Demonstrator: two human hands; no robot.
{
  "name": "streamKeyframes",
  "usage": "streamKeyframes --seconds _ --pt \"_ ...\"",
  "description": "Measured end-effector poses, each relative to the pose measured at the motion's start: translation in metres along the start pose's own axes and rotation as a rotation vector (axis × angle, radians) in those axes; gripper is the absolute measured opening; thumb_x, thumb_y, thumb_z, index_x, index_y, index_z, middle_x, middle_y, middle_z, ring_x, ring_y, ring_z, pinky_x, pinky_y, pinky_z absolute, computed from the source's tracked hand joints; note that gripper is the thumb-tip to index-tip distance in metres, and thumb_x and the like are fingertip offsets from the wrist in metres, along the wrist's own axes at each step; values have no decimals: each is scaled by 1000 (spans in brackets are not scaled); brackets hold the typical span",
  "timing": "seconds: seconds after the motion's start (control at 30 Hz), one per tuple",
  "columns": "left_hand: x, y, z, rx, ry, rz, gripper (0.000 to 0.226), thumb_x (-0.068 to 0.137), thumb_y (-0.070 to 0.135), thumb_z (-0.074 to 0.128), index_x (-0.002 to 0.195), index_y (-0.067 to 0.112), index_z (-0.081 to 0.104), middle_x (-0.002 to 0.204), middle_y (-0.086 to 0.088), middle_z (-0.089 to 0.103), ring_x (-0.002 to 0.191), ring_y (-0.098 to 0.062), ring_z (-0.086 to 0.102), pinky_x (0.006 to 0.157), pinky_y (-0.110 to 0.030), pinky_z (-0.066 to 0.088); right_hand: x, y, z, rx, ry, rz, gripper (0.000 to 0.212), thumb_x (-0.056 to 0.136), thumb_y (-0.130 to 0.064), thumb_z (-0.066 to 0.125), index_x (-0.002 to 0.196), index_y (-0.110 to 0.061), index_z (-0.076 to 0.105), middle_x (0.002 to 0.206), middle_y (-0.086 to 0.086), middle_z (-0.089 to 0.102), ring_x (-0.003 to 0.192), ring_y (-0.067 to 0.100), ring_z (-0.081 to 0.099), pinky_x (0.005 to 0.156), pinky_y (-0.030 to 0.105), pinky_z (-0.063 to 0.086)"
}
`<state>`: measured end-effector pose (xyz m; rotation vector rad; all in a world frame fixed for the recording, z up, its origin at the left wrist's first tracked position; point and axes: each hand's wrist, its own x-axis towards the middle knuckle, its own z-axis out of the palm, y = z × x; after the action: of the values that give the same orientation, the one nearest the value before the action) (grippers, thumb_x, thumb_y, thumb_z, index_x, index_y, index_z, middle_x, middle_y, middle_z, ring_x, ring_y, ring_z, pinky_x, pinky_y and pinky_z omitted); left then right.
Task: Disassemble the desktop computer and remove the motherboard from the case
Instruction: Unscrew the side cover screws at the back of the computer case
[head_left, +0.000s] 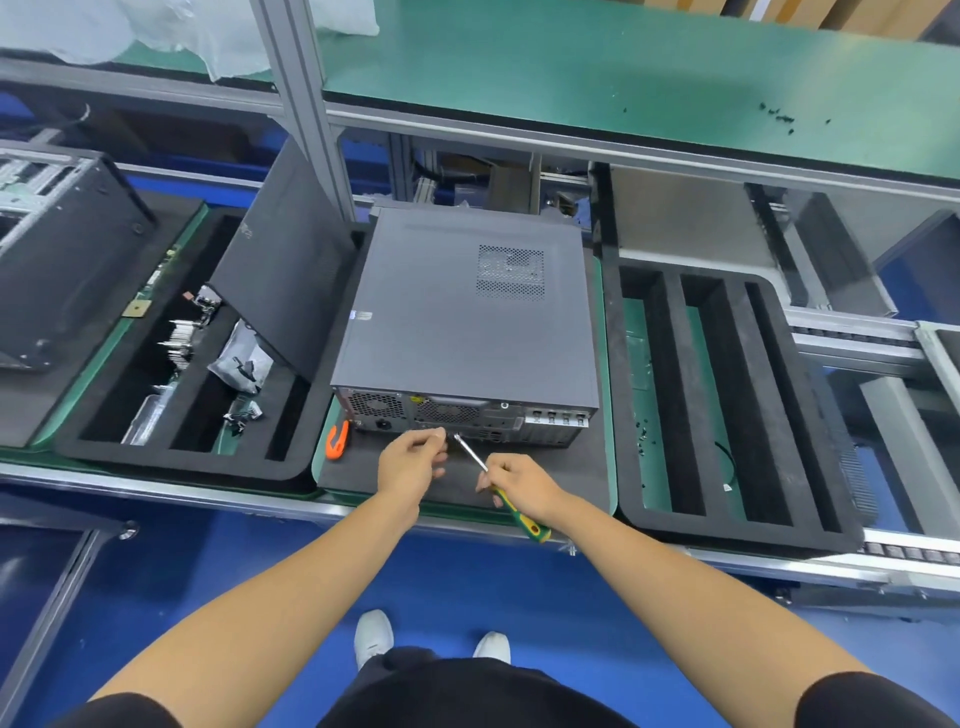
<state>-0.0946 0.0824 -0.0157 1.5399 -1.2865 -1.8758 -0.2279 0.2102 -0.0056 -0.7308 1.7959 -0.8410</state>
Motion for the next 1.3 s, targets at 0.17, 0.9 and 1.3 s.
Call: streamKeyframes --seconds 0.17,0.9,1.3 --pt "28 -7 -38 517 37 232 8 90 30 75 94 22 75 90 5 70 87 -11 65 81 -32 54 9 1 6 -83 66 58 24 96 -15 51 84 -3 68 64 1 60 66 15 56 81 39 51" --pt "59 -14 -38 1381 -202 574 32 104 37 49 123 13 61 125 -7 56 125 -24 46 101 -33 43 15 6 6 -747 155 147 18 96 -34 47 80 -26 47 84 3 56 83 23 50 61 32 36" --pt "28 -15 7 920 -495 262 13 98 24 53 85 25 56 86 1 65 78 -17 60 68 -32 47 -14 26 -14 -573 286 209 20 102 -30 40 89 -19 51 79 -1 62 74 24 53 62 35 40"
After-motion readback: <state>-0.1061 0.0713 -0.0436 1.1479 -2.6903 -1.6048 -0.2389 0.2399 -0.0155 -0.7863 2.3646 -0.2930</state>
